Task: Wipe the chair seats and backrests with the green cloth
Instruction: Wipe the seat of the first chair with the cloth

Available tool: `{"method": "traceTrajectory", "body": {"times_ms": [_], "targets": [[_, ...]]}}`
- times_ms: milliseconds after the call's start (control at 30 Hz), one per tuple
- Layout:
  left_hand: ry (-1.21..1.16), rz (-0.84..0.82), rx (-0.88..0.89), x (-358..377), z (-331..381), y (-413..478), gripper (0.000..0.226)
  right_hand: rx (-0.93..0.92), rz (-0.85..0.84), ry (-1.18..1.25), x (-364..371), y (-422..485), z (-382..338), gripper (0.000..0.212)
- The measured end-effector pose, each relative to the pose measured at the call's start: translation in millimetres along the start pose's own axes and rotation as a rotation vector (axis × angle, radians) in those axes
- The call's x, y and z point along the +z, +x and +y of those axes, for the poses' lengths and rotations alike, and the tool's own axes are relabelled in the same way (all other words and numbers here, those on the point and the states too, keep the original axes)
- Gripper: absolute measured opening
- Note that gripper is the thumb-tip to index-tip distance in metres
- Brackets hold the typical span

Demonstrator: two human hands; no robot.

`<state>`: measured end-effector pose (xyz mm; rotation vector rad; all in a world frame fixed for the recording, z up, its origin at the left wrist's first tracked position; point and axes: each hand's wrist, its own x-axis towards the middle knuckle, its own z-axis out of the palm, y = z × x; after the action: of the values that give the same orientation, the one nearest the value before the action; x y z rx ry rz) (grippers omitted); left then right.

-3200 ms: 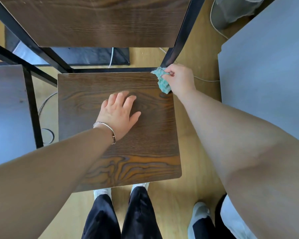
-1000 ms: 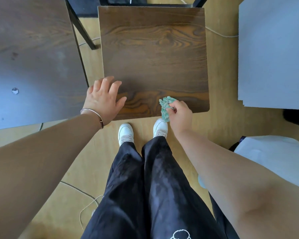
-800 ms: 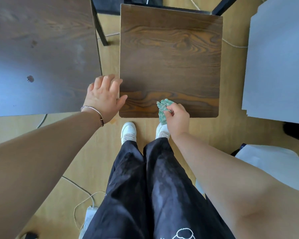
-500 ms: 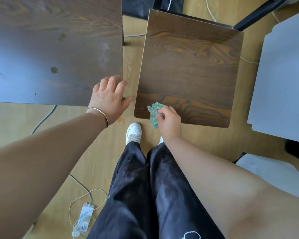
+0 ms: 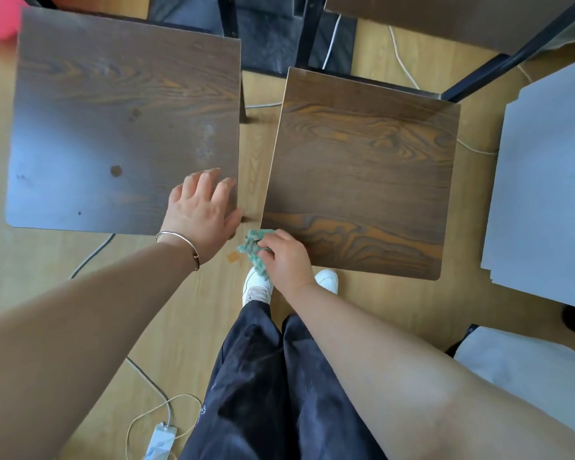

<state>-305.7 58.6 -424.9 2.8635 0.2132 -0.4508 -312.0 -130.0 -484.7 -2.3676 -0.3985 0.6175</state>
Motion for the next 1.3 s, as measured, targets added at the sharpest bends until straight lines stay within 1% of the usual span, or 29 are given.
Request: {"method": "traceTrajectory", "body": {"times_ms": [33,133,267,467,600,733,833,1000,1167,1300], "targets": [[0.013,-0.005,0.005,-1.5,4.7,4.6,0.052,0.019,0.025,0.024,-8.6,2.1,3.0,0.011],[0.019,-0.010,0.012,-5.3,23.8,21.9,0.053,0.095,0.169,0.085,-50.8,18.1,21.0,0.005],[0.017,-0.007,0.055,-6.4,62.4,49.3,0.054,0.165,0.333,0.054,-129.5,52.4,64.4,0.008],[-0.002,-0.012,0.138,-0.9,123.8,92.8,0.053,0.289,0.430,-0.061,-229.6,97.6,136.3,0.008],[0.015,-0.009,0.184,3.3,151.5,116.7,0.055,0.366,0.460,-0.133,-264.4,112.1,175.1,0.008],[0.041,-0.023,0.199,9.5,162.8,130.9,0.055,0.410,0.410,-0.131,-267.1,119.0,193.9,0.011],[0.048,-0.025,0.195,11.2,164.5,135.2,0.056,0.412,0.342,-0.115,-255.6,119.7,193.9,0.016],[0.035,-0.043,0.171,13.5,157.3,131.0,0.056,0.407,0.306,-0.136,-251.6,120.1,192.7,0.017],[0.018,-0.033,0.128,10.5,140.8,117.5,0.055,0.357,0.244,-0.113,-233.6,117.5,176.1,0.017],[-0.005,-0.022,0.092,9.2,121.4,100.8,0.054,0.317,0.234,-0.098,-210.1,111.5,157.0,0.013]]}}
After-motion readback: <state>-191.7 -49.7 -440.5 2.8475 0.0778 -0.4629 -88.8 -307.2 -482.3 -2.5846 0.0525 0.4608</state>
